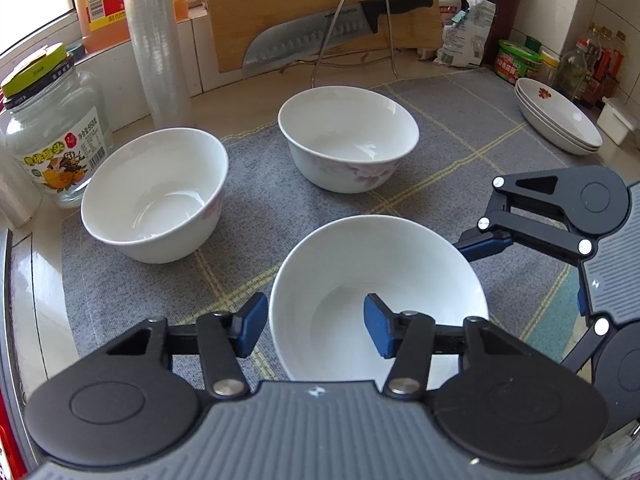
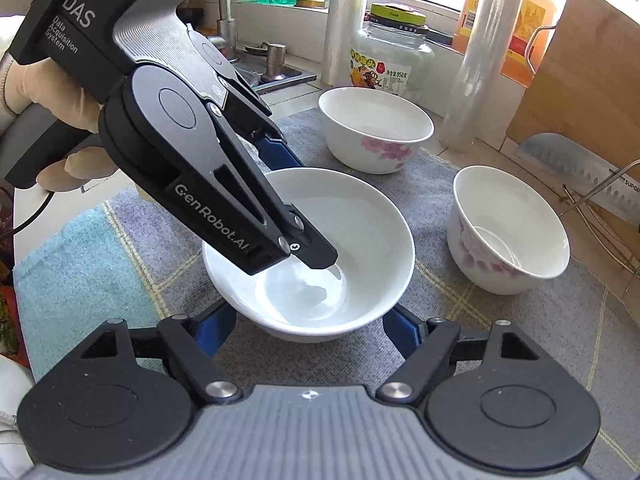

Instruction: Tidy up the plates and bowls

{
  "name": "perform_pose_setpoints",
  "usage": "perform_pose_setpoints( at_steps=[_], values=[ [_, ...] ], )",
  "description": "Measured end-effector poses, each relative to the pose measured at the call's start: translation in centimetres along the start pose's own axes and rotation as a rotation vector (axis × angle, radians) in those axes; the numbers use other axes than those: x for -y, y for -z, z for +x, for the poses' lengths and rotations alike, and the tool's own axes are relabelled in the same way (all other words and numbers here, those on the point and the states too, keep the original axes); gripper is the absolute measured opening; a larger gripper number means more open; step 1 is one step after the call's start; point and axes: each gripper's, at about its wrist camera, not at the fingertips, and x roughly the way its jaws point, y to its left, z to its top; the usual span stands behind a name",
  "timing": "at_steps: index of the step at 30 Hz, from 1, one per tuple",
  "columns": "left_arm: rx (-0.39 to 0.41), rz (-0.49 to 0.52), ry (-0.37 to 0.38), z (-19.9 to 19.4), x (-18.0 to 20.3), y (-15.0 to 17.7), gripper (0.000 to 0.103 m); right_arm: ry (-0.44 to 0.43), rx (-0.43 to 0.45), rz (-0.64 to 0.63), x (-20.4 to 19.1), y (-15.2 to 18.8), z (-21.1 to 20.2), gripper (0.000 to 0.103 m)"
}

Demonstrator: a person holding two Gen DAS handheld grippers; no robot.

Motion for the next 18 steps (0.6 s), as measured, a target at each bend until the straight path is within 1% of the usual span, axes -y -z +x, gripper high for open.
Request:
perform_pose_setpoints(
  at_steps=[3,18],
  values=[
    [0.006,0.002,0.018,-0.04,0.12,-0.11,0.050,0.002,0.001,0.000,-0.04,-0.09,-0.14,0.084],
    [0.007,0.010,0.027,-0.17,0.62,-0.25,0.050,-0.002,-0.017,0.016,0.18,-0.27,-0.42,0.084]
  ],
)
